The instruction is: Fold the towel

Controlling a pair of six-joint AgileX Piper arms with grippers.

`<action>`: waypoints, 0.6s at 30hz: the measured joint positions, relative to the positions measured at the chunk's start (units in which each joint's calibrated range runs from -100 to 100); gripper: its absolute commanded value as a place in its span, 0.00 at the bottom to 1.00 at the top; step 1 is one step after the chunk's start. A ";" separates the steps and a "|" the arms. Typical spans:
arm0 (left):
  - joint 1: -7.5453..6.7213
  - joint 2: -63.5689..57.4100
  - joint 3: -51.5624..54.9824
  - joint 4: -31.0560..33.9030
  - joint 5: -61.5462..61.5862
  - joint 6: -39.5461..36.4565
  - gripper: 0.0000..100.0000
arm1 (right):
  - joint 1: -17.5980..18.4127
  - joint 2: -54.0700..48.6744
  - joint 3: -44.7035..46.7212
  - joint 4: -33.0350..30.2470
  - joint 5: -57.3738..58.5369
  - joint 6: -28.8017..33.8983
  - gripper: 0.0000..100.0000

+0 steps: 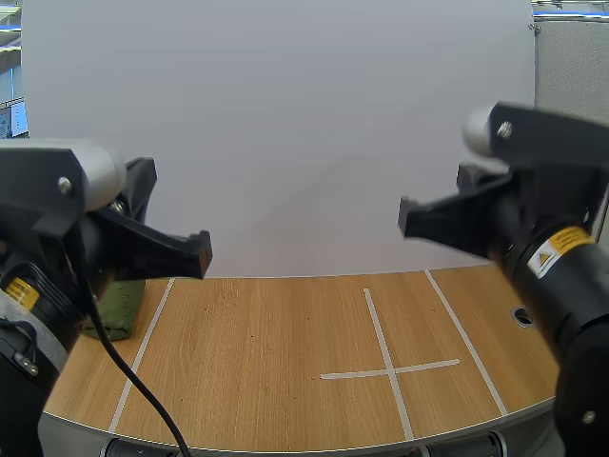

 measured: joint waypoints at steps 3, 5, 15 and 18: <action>0.00 0.00 1.95 0.60 3.46 0.00 0.00 | 0.00 0.00 1.76 0.00 0.35 0.00 0.00; 0.00 0.00 3.54 0.85 4.09 0.00 0.00 | 0.00 0.00 2.81 -0.42 0.51 0.00 0.00; 0.00 0.00 19.86 1.65 -10.58 0.08 0.00 | 0.03 0.13 24.52 -2.59 -25.05 0.00 0.00; 0.00 0.00 25.68 1.65 -15.71 0.08 0.00 | 0.03 0.13 31.74 -2.59 -31.44 0.00 0.00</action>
